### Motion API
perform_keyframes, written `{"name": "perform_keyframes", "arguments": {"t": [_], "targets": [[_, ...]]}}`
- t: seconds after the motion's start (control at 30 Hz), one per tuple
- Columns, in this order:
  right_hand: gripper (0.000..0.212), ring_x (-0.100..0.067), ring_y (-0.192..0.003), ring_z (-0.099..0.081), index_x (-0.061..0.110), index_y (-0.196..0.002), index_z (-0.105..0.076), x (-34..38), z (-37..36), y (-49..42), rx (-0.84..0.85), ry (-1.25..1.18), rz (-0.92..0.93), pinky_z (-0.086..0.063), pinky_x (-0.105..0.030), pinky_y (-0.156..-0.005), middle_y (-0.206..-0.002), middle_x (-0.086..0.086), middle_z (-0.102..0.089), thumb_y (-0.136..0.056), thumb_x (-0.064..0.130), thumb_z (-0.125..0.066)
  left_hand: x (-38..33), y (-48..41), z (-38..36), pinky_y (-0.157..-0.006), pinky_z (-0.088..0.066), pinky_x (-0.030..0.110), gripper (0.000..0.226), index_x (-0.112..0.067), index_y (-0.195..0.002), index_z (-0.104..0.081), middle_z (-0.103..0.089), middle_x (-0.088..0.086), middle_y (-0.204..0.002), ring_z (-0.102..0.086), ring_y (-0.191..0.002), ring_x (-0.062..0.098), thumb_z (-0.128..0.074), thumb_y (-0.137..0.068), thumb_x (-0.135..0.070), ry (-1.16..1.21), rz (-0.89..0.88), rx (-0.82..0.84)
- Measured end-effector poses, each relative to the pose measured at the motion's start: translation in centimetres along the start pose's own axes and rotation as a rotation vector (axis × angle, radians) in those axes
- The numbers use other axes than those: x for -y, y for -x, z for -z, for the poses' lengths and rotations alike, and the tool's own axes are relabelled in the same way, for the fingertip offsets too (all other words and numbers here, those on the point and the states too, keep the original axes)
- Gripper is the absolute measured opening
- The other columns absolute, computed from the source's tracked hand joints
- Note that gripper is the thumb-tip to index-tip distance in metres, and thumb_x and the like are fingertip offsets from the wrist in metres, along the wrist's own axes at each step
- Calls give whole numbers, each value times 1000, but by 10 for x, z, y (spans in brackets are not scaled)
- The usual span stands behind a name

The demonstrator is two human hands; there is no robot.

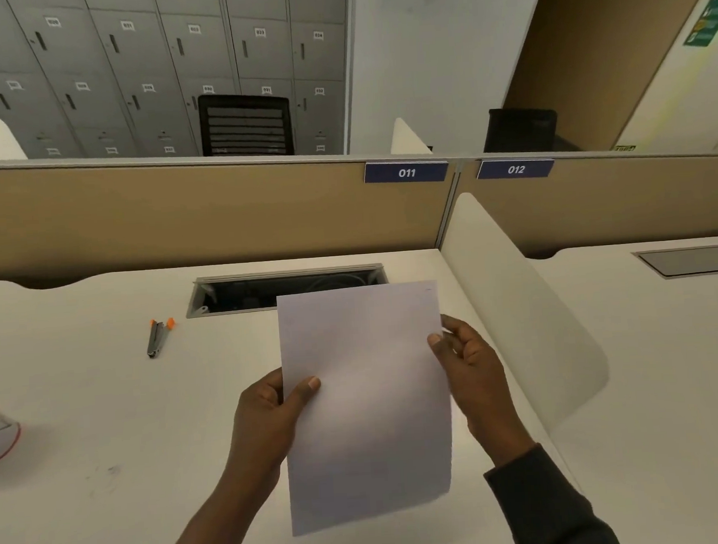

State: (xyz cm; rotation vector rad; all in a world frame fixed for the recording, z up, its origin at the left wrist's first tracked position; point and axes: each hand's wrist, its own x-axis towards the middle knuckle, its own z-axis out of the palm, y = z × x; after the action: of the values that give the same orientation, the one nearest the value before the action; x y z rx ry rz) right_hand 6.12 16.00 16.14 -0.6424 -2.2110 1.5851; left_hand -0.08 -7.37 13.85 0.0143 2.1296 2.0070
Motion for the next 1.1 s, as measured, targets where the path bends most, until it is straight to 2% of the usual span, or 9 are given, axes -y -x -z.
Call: {"name": "perform_keyframes", "arguments": {"t": [0.13,0.27,0.4,0.5,0.6,0.73,0.87,0.97,1.1], "targets": [[53,0,-107,-60,25,-137,-51,-1,-5,22,-115,258,275,-48,-10,-81,-133,15,-55,-90,44,-64,-4,4,-14,-67,-58,31,16,-31,-88,-76,-78,-16,-80,-74,-71,7,-71,-97,-20,-115,-142,-133],[61,1,-107,-64,35,-137,-51,10,-26,55,304,-64,39,-51,-11,-79,-130,17,-61,-81,57,-61,-7,22,-50,-61,-59,28,8,-25,-98,-77,-77,-17,-82,-73,-72,2,-70,-98,-22,-247,-384,-195],[46,6,-110,-62,43,-130,-53,3,-29,52,233,-239,-28,-51,-17,-91,-120,25,-66,-86,52,-60,9,35,-93,-105,-52,19,44,-25,-138,-66,-68,-15,-136,-62,-124,-5,-68,-94,-26,-297,-490,75],[25,-3,-104,-68,37,-121,-61,-11,-9,34,166,-300,-118,-56,-26,-89,-111,21,-71,-97,34,-55,25,34,-106,-119,-37,18,60,-25,-150,-50,-50,-15,-154,-41,-143,-9,-59,-93,-41,-363,-547,200],[27,-16,-102,-71,28,-125,-63,-31,19,15,175,-275,-159,-58,-41,-89,-112,6,-74,-101,24,-51,35,16,-106,-124,-31,25,75,-28,-158,-35,-36,-15,-164,-33,-150,-2,-57,-91,-53,-401,-415,119],[28,-21,-105,-70,20,-126,-63,-57,49,-13,211,-310,-219,-55,-40,-92,-117,-2,-73,-101,18,-51,41,-27,-97,-118,-42,51,101,-26,-162,-23,-39,0,-162,-43,-147,25,-66,-77,-59,-322,75,76],[28,-21,-106,-69,20,-126,-63,-83,69,-39,214,-315,-286,-53,-38,-92,-117,-1,-73,-100,18,-53,53,-43,-99,-90,-59,36,30,-33,-117,-65,-74,-5,-122,-71,-107,17,-70,-91,-17,-208,290,287],[23,-20,-93,-73,16,-116,-68,-101,74,-59,128,-177,-343,-57,-29,-76,-104,-1,-76,-97,28,-60,63,-46,-115,-77,-60,30,27,-25,-101,-71,-79,-4,-103,-75,-95,18,-64,-92,-1,-229,326,300],[20,-12,-81,-63,12,-98,-61,-129,76,-76,99,68,-432,-48,-23,-71,-94,3,-67,-94,31,-64,87,-57,-142,-73,-58,32,19,-11,-109,-72,-78,9,-107,-74,-90,26,-67,-92,-2,-172,412,200]]}}
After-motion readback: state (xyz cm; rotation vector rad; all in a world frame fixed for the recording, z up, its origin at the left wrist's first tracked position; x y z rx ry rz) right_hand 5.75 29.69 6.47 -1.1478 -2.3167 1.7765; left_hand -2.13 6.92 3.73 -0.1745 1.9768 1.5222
